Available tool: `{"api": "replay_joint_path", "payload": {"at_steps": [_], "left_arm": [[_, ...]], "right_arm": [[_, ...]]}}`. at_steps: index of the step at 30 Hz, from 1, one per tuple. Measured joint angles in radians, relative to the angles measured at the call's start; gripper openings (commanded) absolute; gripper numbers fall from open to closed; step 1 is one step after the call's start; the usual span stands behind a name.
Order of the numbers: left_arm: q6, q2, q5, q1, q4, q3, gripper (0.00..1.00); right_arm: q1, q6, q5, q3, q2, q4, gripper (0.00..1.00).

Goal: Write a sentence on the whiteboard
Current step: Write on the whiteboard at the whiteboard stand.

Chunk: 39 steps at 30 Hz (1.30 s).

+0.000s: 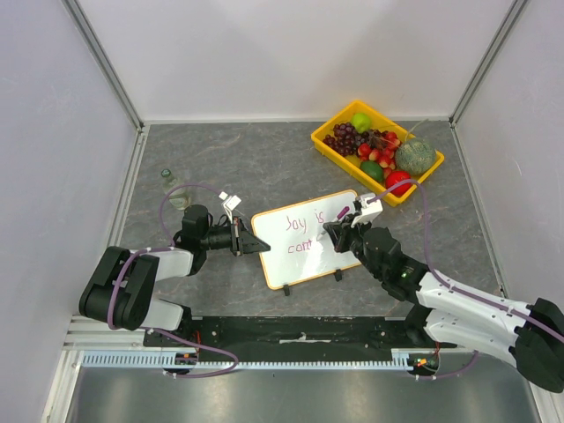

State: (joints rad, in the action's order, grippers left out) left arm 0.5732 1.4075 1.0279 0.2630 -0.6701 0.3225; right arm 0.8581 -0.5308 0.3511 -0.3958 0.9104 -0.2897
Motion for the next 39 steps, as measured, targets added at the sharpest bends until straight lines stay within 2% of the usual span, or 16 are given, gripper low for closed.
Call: {"api": "replay_joint_path", "payload": {"at_steps": [39], "left_arm": [[0.0, 0.002, 0.0, 0.0, 0.0, 0.0, 0.02]], "right_arm": [[-0.005, 0.0, -0.038, 0.038, -0.024, -0.005, 0.0]]}}
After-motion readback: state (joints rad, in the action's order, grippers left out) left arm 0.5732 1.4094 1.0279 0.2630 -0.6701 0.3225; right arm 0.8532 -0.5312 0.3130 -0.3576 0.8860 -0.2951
